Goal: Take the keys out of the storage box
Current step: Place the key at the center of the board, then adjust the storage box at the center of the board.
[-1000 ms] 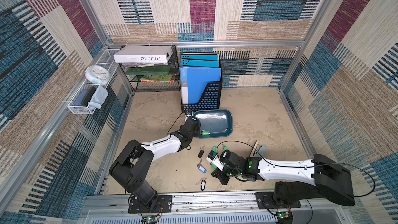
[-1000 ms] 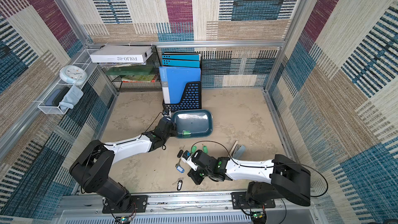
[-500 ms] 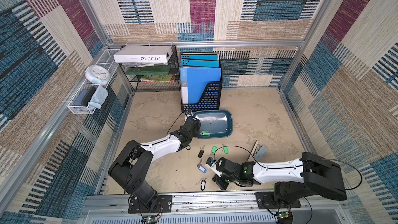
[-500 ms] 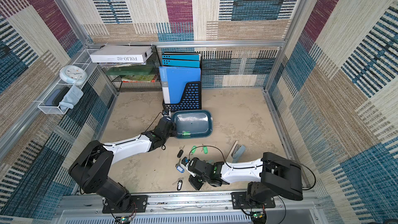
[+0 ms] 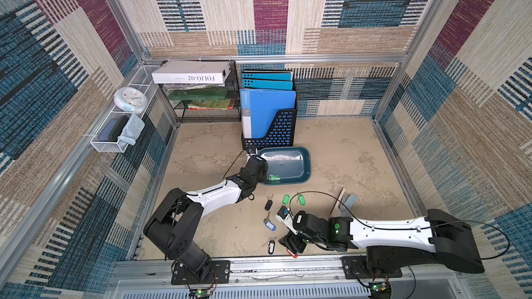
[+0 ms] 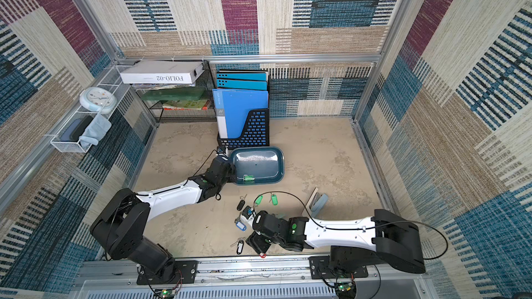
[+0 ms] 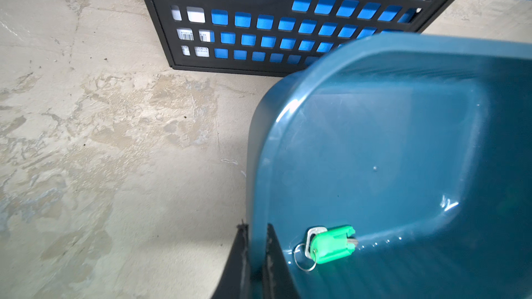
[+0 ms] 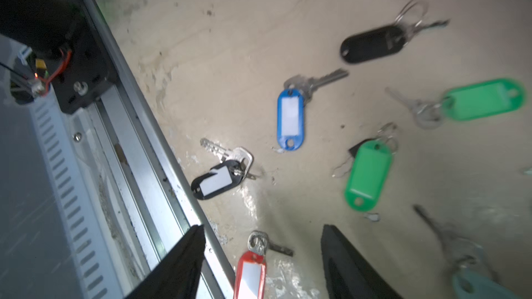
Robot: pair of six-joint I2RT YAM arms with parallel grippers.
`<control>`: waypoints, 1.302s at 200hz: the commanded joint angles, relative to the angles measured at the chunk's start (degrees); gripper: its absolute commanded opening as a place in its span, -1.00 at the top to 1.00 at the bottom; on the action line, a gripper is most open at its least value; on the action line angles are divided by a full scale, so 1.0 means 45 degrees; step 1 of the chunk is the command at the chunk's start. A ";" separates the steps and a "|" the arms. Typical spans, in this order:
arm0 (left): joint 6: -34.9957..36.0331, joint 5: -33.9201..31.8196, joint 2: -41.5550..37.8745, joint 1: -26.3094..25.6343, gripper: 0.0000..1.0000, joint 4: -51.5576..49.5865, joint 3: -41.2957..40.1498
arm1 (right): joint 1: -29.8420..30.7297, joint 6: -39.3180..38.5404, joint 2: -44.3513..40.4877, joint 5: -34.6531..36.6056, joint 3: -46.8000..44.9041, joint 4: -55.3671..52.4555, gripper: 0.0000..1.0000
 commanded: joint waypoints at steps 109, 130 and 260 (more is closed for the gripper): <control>-0.0011 0.1473 -0.0299 -0.0004 0.89 0.0318 -0.0387 | -0.8843 0.1759 0.0645 0.1972 0.1423 0.1187 -0.82; -0.0003 0.1455 -0.0277 -0.0004 0.89 0.0359 -0.0404 | -0.9352 0.1459 0.2470 0.1115 0.1940 0.2162 -0.68; -0.0526 0.0741 -0.1828 0.0050 -0.30 -0.3105 0.1119 | -0.9498 0.0365 0.4818 0.2744 0.1596 0.5641 1.00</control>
